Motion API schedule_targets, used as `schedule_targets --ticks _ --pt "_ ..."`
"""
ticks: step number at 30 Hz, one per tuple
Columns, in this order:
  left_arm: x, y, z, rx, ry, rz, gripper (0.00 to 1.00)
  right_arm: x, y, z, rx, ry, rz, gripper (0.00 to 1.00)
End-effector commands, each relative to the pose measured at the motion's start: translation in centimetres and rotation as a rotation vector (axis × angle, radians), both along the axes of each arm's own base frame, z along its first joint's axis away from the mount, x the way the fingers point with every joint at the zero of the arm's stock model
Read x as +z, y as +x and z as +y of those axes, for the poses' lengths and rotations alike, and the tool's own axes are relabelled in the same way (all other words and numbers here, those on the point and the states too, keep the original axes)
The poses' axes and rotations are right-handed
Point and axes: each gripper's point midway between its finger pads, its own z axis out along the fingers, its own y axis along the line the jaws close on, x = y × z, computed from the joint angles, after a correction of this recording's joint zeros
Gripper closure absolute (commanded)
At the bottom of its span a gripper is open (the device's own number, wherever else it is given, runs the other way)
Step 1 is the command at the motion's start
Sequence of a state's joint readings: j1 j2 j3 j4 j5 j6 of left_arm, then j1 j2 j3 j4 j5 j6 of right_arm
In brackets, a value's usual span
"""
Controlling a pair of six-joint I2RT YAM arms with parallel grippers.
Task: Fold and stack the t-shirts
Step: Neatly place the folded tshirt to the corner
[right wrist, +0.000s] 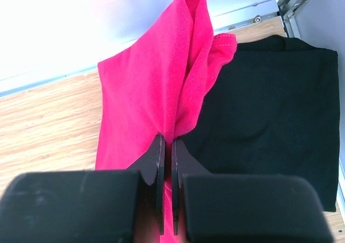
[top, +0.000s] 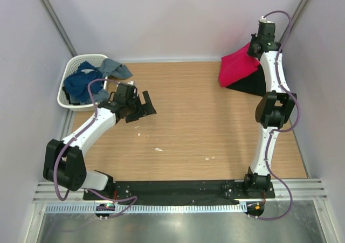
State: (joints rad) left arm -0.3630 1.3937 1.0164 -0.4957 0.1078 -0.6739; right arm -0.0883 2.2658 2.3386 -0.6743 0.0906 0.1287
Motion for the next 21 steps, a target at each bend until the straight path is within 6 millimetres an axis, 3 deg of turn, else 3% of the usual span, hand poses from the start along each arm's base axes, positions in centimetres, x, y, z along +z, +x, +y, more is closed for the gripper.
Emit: schedule_targets --ticks 1,9,21 --pt "0.5 0.6 -0.6 -0.016 -0.037 -0.031 0.0 6.6 0.8 -0.2 0.02 -0.041 -0.16 0.99" --pt "0.2 0.4 -0.4 -0.018 -0.033 -0.029 0.0 9.0 -0.1 -1.4 -0.028 -0.105 -0.189 0.99" --pt "-0.1 0.4 -0.5 -0.02 -0.03 -0.024 0.0 8.4 -1.1 -3.3 -0.104 -0.173 -0.147 0.99"
